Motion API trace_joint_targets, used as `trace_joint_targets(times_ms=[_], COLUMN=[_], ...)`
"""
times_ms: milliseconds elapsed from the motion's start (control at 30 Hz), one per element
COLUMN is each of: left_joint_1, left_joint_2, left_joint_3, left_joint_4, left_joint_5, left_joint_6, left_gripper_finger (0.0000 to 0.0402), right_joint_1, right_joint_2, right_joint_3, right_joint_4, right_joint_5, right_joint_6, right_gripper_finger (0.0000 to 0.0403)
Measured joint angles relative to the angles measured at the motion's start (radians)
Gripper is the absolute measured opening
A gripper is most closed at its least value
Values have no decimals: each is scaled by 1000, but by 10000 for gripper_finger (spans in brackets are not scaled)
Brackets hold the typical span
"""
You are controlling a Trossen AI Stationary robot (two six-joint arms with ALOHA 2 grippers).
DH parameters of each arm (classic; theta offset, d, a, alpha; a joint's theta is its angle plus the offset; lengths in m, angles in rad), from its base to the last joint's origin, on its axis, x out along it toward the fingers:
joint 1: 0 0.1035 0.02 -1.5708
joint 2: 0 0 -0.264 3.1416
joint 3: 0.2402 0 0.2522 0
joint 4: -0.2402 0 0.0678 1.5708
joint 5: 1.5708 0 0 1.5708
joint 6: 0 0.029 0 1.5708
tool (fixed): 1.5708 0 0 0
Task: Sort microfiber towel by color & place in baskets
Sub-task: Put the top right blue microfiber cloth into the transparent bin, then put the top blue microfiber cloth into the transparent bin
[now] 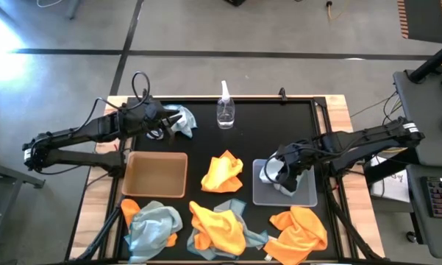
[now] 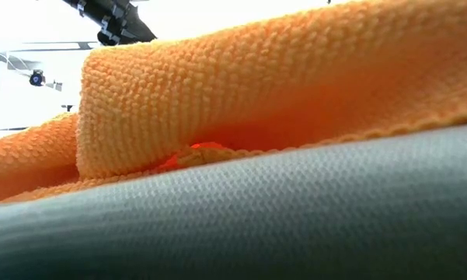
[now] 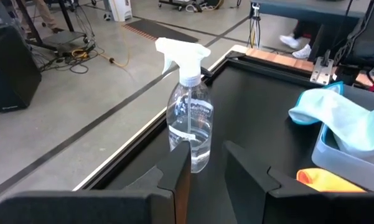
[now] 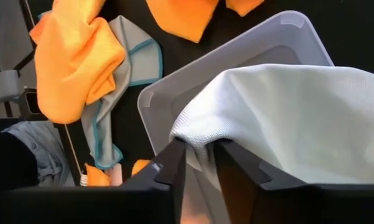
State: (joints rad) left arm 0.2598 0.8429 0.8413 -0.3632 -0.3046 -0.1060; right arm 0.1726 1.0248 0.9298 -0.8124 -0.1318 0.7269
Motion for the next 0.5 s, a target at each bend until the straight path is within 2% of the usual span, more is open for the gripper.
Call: trace_joint_targets(times_ms=[267, 400, 500], left_joint_1=[0, 0, 0], left_joint_2=[-1, -3, -3], left_joint_3=[0, 0, 0], left_joint_4=[-9, -9, -9], left_joint_5=[0, 0, 0], left_joint_6=[1, 18, 18], left_gripper_finger=[78, 78, 78], right_joint_1=[0, 0, 0], right_joint_2=[-6, -13, -15], right_joint_3=[0, 0, 0], right_joint_4=[-92, -223, -232], right_joint_5=[-1, -3, 0], right_joint_6=[1, 39, 40], right_gripper_finger=[140, 146, 141])
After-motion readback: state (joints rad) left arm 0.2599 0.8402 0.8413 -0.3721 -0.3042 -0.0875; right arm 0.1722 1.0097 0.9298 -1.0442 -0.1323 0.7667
